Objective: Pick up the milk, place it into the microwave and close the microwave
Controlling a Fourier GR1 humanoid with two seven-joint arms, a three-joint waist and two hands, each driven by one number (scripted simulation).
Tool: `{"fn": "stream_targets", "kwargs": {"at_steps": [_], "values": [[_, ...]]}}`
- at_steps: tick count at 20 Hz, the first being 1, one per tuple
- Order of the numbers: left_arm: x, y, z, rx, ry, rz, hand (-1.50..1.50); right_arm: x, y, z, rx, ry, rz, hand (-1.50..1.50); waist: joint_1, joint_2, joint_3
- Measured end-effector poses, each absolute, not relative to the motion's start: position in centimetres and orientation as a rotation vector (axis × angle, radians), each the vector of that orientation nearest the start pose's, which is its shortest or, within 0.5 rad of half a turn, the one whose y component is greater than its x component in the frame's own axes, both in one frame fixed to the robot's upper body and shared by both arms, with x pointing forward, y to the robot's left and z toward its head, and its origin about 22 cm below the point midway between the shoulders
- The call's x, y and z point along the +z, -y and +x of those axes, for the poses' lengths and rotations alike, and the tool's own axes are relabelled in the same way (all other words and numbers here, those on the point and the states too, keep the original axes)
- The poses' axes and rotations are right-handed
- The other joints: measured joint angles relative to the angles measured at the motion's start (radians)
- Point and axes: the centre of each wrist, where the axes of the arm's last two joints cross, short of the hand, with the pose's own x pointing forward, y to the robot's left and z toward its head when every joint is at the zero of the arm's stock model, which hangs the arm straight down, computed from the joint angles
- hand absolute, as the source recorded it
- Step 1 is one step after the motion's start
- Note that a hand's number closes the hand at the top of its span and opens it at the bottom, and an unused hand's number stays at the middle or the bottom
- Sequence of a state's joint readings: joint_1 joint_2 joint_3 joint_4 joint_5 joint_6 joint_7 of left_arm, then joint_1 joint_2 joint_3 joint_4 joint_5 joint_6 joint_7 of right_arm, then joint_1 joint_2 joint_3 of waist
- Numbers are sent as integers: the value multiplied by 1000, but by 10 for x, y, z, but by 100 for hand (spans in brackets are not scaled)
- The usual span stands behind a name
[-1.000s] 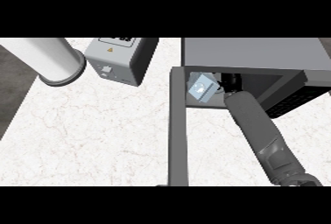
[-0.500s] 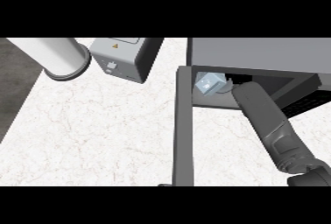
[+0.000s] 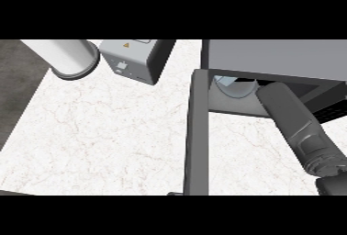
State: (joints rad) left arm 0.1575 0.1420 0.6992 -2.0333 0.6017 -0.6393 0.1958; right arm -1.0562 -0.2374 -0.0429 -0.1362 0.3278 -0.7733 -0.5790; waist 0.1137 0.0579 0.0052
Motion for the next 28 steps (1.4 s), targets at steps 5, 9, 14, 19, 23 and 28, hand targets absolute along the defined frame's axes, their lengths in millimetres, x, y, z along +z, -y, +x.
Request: {"fn": "stream_targets", "kwargs": {"at_steps": [5, 9, 14, 19, 23, 28], "values": [[115, -397, 139, -55, 1946, -67, -150, 24, 259, 431, 403, 1648, -1239, -150, 13, 7, -3], [117, -397, 144, -70, 1945, -50, -150, 29, 253, 434, 444, 1687, -1234, -150, 17, 8, -1], [113, -397, 147, -103, 1924, -68, -150, 33, 243, 437, 492, 1755, -1174, -150, 22, 7, 0], [108, -393, 153, -146, 1911, -105, -150, 38, 236, 440, 519, 1812, -1068, -150, 16, 6, 1], [103, -386, 158, -181, 1904, -156, -150, 40, 230, 442, 499, 1842, -960, -150, 5, 5, 2], [98, -374, 165, -231, 1903, -231, -150, 34, 229, 439, 443, 1870, -801, -150, -14, -3, 1]]}}
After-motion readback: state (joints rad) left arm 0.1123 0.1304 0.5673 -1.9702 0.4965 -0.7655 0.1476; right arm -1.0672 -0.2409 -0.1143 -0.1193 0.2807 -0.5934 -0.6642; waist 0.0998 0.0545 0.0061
